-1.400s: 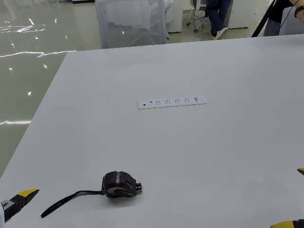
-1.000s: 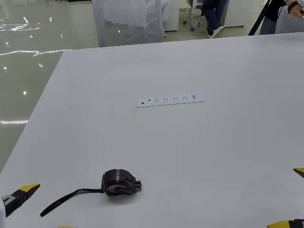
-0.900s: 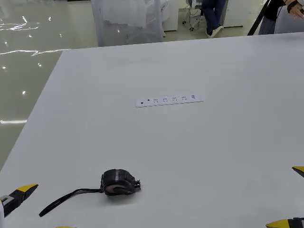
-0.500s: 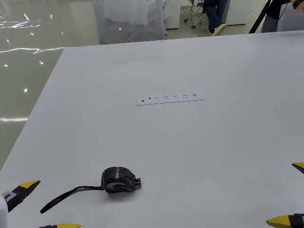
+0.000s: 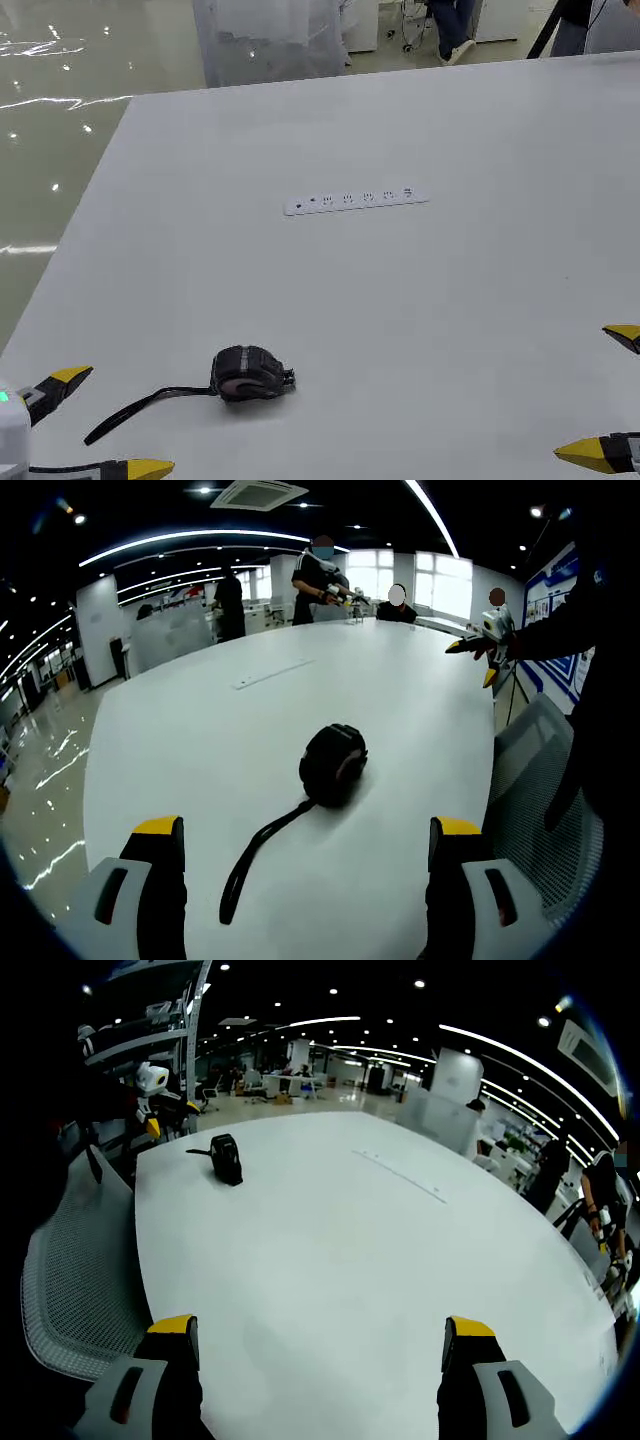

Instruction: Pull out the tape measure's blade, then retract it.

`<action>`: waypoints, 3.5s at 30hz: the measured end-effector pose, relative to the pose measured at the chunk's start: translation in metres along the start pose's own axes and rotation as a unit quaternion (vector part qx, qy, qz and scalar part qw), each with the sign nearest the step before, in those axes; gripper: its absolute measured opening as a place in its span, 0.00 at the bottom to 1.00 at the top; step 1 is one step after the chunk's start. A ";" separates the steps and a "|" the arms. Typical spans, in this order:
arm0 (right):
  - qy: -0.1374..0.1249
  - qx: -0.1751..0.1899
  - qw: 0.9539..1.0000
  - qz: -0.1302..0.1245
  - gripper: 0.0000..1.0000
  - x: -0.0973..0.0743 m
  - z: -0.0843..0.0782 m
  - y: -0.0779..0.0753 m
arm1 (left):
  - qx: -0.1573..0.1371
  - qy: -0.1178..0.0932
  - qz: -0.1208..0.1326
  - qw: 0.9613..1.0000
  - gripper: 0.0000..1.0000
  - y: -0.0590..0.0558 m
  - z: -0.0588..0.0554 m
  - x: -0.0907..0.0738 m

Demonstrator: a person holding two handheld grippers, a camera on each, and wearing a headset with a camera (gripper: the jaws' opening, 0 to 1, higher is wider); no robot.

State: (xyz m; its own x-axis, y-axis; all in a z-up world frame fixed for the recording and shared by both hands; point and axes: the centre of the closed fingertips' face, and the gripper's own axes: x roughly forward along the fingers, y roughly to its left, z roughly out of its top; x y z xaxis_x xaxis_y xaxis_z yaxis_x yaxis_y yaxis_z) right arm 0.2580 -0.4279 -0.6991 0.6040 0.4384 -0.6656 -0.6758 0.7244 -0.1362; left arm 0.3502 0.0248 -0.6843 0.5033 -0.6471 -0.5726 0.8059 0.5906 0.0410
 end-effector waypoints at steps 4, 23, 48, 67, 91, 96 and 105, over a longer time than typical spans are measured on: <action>-0.001 -0.007 1.000 0.007 0.99 0.005 0.005 0.001 | 0.005 0.005 -0.011 1.000 0.99 0.000 0.005 0.006; -0.002 -0.020 0.999 0.025 0.99 0.027 0.029 -0.003 | 0.057 0.016 -0.054 0.997 0.99 -0.002 0.022 0.033; -0.030 -0.045 0.996 0.073 0.99 0.079 0.100 0.011 | 0.097 0.043 -0.150 0.983 0.94 -0.016 0.039 0.080; -0.037 -0.104 0.985 0.135 0.92 0.144 0.154 0.054 | 0.150 0.088 -0.178 0.969 0.69 -0.029 0.020 0.114; -0.022 -0.157 0.964 0.214 0.59 0.200 0.175 0.103 | 0.196 0.133 -0.184 0.954 0.33 -0.037 0.017 0.142; -0.017 -0.157 0.962 0.222 0.55 0.206 0.173 0.107 | 0.223 0.151 -0.196 0.943 0.30 -0.039 0.014 0.140; -0.013 -0.172 0.955 0.241 0.47 0.218 0.167 0.121 | 0.216 0.144 -0.178 0.949 0.29 -0.037 0.014 0.141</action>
State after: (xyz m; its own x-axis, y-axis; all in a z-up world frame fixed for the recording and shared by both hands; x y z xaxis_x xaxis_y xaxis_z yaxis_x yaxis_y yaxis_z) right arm 0.3786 -0.1561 -0.7381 0.1959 0.6933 -0.6935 -0.9740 0.2196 -0.0555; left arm 0.3959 -0.0949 -0.7550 0.1196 -0.5726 -0.8111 0.9928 0.0667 0.0994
